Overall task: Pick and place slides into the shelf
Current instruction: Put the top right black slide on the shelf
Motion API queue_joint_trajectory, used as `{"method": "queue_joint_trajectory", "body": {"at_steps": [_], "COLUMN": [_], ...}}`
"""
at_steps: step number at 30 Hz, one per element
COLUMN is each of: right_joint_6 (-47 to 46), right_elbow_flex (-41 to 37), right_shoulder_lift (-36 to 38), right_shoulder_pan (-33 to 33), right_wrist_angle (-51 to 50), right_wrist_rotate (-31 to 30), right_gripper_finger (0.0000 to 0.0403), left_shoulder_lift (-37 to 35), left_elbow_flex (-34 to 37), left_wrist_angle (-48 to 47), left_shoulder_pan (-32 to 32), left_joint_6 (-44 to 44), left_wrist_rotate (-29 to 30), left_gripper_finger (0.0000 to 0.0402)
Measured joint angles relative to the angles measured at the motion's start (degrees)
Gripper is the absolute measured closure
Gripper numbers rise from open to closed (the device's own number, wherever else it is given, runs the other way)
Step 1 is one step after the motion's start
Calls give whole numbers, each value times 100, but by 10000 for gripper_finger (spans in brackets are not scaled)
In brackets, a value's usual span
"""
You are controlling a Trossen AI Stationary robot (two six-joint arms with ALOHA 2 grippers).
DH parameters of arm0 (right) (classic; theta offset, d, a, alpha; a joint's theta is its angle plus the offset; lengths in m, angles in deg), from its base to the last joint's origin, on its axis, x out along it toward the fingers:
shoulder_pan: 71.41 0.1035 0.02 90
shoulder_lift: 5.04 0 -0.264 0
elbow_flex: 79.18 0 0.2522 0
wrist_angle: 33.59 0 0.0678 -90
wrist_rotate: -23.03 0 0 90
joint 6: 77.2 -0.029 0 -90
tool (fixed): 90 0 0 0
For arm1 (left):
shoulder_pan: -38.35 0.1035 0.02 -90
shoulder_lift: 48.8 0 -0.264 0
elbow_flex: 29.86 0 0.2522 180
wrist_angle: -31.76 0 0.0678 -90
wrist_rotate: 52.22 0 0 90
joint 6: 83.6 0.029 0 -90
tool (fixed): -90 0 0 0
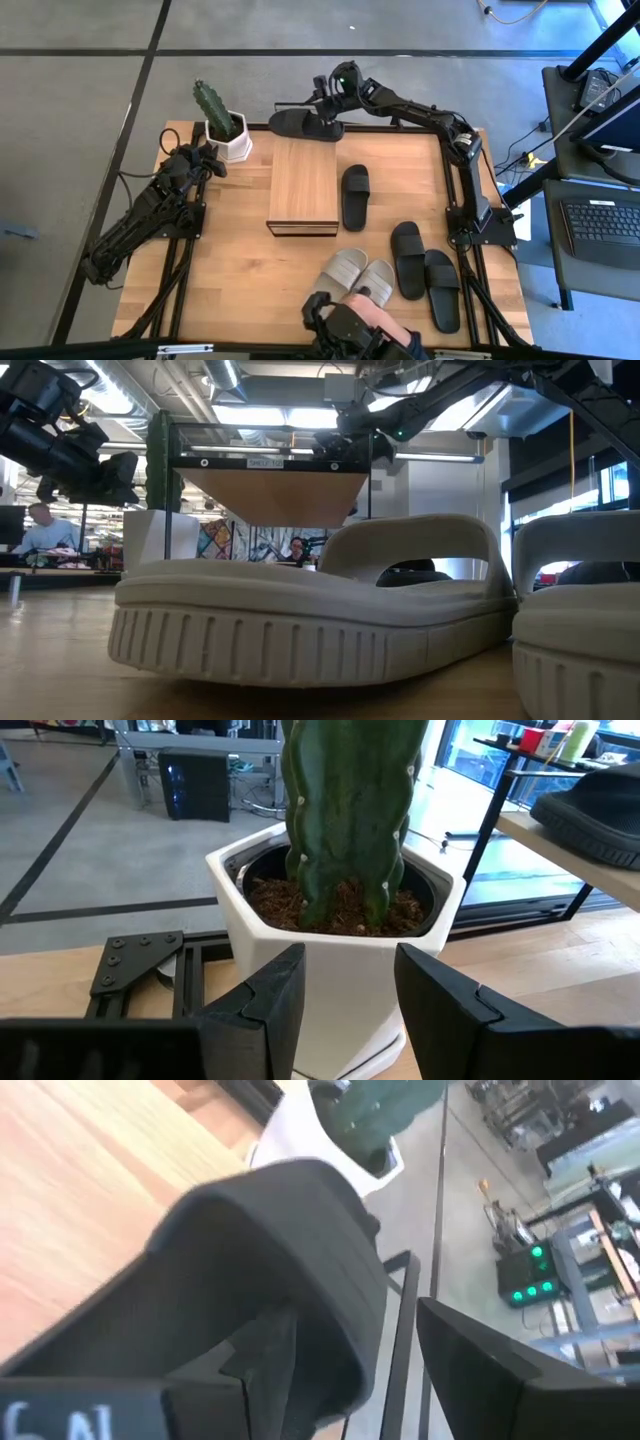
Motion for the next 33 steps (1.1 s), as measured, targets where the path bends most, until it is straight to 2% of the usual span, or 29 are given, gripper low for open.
{"method": "queue_joint_trajectory", "body": {"at_steps": [6,14,20,23,27,33], "right_joint_6": [-12,-56,-590,-1158,-1394,-1633], "right_elbow_flex": [0,2,2,4,3,-4], "right_shoulder_lift": [21,395,776,906,925,859], "right_shoulder_pan": [1,53,102,187,395,831], "right_wrist_angle": [-191,-536,-1402,-2106,-2977,-3261], "right_wrist_rotate": [-336,-387,-436,-436,-404,-390], "right_gripper_finger": [196,196,196,196,196,196], "left_shoulder_lift": [0,0,0,0,0,0], "left_elbow_flex": [1,-1,-1,-1,-1,-1], "left_wrist_angle": [-32,-39,-43,-45,-45,-50], "left_shoulder_pan": [-1,0,-1,-1,-1,2], "left_joint_6": [-2,-2,0,0,0,0], "left_wrist_rotate": [4,13,24,26,29,106], "left_gripper_finger": [254,254,254,254,254,254]}}
